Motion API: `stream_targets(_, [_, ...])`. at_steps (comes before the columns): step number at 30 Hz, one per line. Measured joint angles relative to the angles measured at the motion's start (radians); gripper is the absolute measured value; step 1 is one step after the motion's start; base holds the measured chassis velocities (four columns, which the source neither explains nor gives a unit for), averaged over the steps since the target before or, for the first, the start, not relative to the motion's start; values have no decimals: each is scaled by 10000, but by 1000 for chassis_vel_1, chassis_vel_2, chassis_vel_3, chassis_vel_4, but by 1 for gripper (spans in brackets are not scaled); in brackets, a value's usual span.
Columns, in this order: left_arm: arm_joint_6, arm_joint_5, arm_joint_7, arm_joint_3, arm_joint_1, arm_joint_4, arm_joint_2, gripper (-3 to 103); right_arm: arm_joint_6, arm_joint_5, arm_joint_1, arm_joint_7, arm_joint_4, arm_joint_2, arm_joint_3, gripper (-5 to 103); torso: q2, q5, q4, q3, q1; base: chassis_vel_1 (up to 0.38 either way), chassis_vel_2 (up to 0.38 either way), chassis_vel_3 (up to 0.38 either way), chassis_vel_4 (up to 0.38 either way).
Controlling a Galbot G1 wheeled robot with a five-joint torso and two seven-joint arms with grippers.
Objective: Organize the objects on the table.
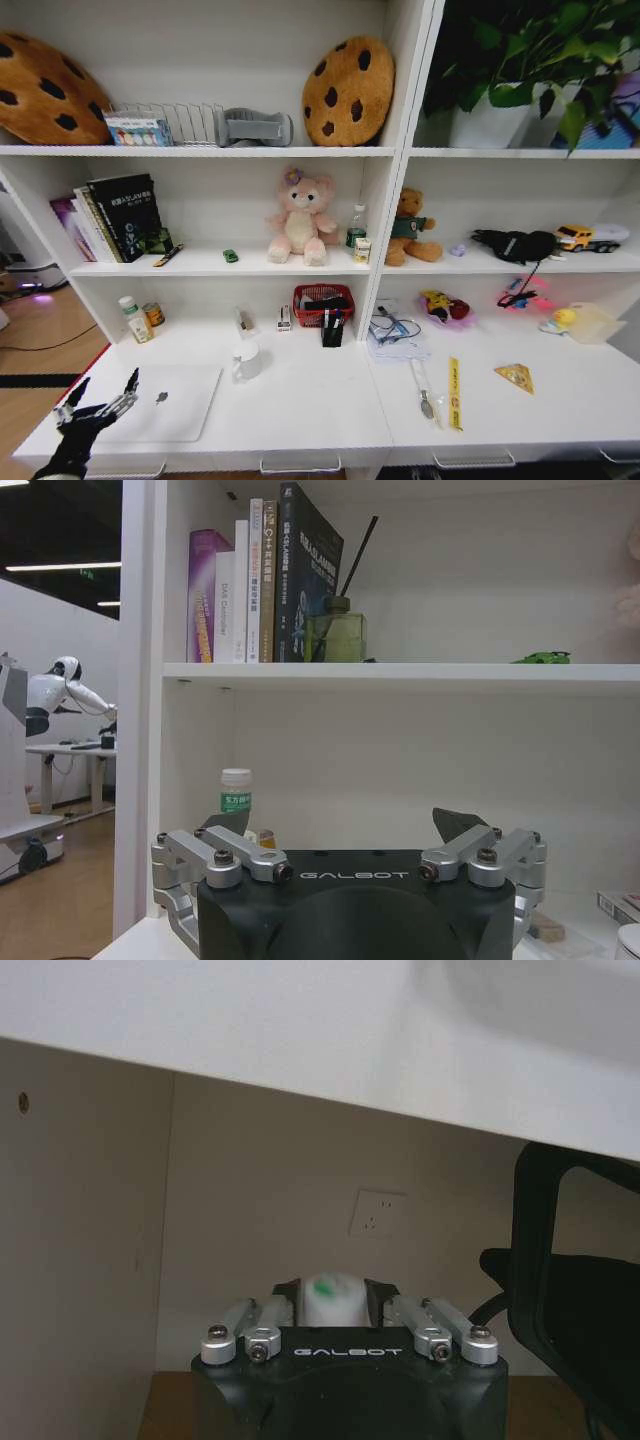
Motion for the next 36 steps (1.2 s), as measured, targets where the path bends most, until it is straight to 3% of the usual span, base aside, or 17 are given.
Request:
stream_targets(2, [0, 0, 0, 0, 0, 0, 0, 100, -13, 0, 10, -3, -22, 0, 5, 40, 0, 0, 1, 0, 0, 0, 0, 0, 0])
stream_targets(5, [0, 0, 0, 0, 0, 0, 0, 100, -17, -13, -176, -6, 83, 25, 13, 57, 0, 0, -1, -1, 0, 0, 0, 0, 0])
stream_targets(7, [0, 0, 0, 0, 0, 0, 0, 100, -11, -25, -205, -5, 102, 30, 13, 57, 0, 0, 0, -1, 0, 0, 0, 0, 0])
stream_targets(9, [0, 0, -1, 0, -1, 0, 0, 100, 107, -193, -571, 36, 398, 96, 11, 73, 0, 0, 0, -1, 0, 0, 0, 0, 0])
stream_targets(11, [0, 0, 0, 0, 0, 0, 0, 100, 134, -222, -639, 56, 450, 110, 14, 73, 1, 0, 0, -1, 0, 0, 0, 0, 0])
stream_targets(14, [0, 0, 0, 0, 0, 0, 0, 100, 401, -569, -1501, 504, 1176, 280, 104, 89, 1, 1, 1, -2, -1, 0, 0, 0, 0])
stream_targets(17, [0, 0, 0, 0, 0, 0, 0, 100, 442, -429, -2445, 676, 2127, 355, 183, 98, 2, 1, 0, -2, -1, 0, 0, 0, 0])
stream_targets(23, [0, 0, -1, 0, 0, 0, 0, 100, 458, -329, -4251, 1067, 3974, 402, 397, 100, 2, 0, -3, -2, -4, 0, 0, 0, 0])
stream_targets(25, [0, 0, 0, 0, -1, 0, 0, 100, 461, -264, -5330, 1468, 5446, 428, 556, 100, 3, -1, -2, -3, -4, 0, 0, 0, 0])
stream_targets(27, [-1, 0, 0, 0, 0, 0, 0, 100, 464, -1046, -6984, 3010, 7856, 542, 682, 100, 3, 0, -2, -2, -4, 0, 0, 0, 0])
stream_targets(30, [0, 0, 0, 0, 0, 0, 0, 100, 465, -1449, -7633, 3649, 8995, 583, 790, 100, 3, 1, -1, -3, -4, 0, 0, 0, 0])
stream_targets(34, [0, 0, 0, 0, 0, 0, 0, 100, 465, -1469, -8130, 3755, 10077, 547, 866, 100, 3, 0, -2, -2, -4, 0, 0, 0, 0])
stream_targets(36, [0, 0, 0, 0, 0, 0, 0, 100, 418, -838, -8567, 3574, 11456, 399, 931, 100, 3, 0, -1, -1, -3, 0, 0, 0, 0])
